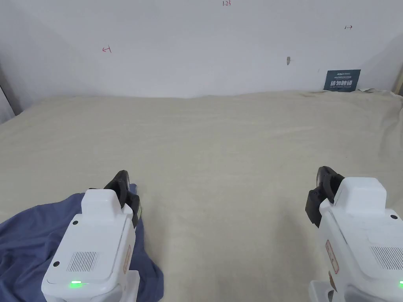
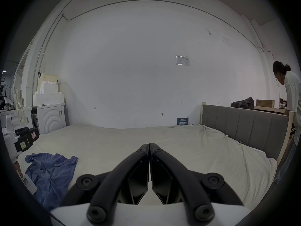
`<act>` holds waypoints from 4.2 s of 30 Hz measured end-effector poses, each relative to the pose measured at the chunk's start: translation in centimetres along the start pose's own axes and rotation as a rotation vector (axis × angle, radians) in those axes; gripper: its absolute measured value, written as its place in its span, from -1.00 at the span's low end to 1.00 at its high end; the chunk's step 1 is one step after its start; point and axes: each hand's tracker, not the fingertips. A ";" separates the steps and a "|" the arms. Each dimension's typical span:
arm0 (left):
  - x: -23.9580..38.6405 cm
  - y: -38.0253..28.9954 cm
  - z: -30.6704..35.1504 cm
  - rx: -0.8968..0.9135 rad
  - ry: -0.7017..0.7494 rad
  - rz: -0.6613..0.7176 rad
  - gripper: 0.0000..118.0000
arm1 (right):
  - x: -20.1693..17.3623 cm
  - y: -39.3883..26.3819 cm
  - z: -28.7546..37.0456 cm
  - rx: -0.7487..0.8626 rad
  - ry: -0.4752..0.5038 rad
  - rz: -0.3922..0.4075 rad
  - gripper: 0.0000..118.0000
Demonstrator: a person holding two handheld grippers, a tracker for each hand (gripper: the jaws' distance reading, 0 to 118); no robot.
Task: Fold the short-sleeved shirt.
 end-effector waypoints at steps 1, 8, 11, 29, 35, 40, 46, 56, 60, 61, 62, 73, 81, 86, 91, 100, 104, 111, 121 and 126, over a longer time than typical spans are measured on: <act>0.1 0.0 0.0 -0.001 -0.001 -0.002 -1.00 | 0.0 0.0 0.1 0.001 0.001 0.001 -1.00; 0.0 -0.2 0.1 -0.005 -0.003 0.004 -1.00 | 0.3 0.0 -0.1 0.002 0.000 0.008 -1.00; 0.0 -0.2 0.1 -0.006 0.001 -0.006 -1.00 | 0.4 -0.1 -0.1 0.000 0.000 0.011 -1.00; -2.3 0.2 1.0 0.001 0.051 -0.017 -1.00 | -1.5 0.3 -0.6 0.008 0.044 0.026 -1.00; -5.6 0.2 2.4 -0.002 0.126 -0.034 -1.00 | -4.8 0.6 -1.2 0.015 0.123 0.035 -1.00; -9.2 0.2 4.4 -0.008 0.209 -0.046 -1.00 | -8.6 0.9 -1.4 0.021 0.209 0.047 -1.00; -13.6 0.1 7.3 -0.027 0.309 -0.072 -1.00 | -12.7 0.2 -2.1 0.018 0.313 0.059 -1.00; -19.2 -0.1 12.1 -0.063 0.466 -0.081 -1.00 | -19.1 -0.7 -1.5 -0.010 0.461 0.071 -1.00; -20.6 -0.4 13.3 -0.078 0.501 -0.076 -1.00 | -20.2 -1.2 -1.6 -0.021 0.492 0.074 -1.00; -20.8 -0.4 13.4 -0.082 0.509 -0.074 -1.00 | -20.4 -1.3 -1.6 -0.022 0.496 0.075 -1.00; -21.0 -0.5 13.6 -0.084 0.516 -0.076 -1.00 | -20.5 -1.3 -1.7 -0.024 0.500 0.076 -1.00; -22.6 -0.6 10.7 -0.202 0.429 0.051 -1.00 | -20.2 -1.5 -2.7 -0.043 0.492 0.081 -1.00; -22.9 -1.6 1.6 -0.463 0.237 0.187 -1.00 | -19.1 -2.6 -5.4 -0.066 0.449 0.085 -1.00; -23.2 -3.7 -4.5 -0.676 0.147 0.330 -1.00 | -18.1 -3.3 -6.7 -0.088 0.422 0.092 -1.00; -22.5 -7.1 -9.2 -0.918 0.107 0.365 -0.87 | -17.3 -3.5 -7.1 -0.113 0.385 0.094 -1.00; -22.0 -12.6 -13.1 -1.123 0.125 0.297 0.98 | -15.6 -4.1 -7.6 -0.148 0.342 0.095 -1.00; -21.3 -13.9 -13.4 -1.171 0.174 0.307 0.98 | -15.1 -4.4 -7.5 -0.165 0.336 0.094 -1.00; -18.1 -12.6 -12.5 -1.175 0.195 0.201 0.25 | -14.0 -4.6 -7.1 -0.181 0.324 0.099 -1.00; -18.5 -10.0 -11.3 -1.056 0.129 0.267 -1.00 | -11.9 -3.2 -5.9 -0.152 0.304 0.077 -1.00; -17.3 -4.1 -12.2 -0.967 0.052 0.221 -1.00 | -9.5 -2.5 -5.5 -0.129 0.278 0.054 -1.00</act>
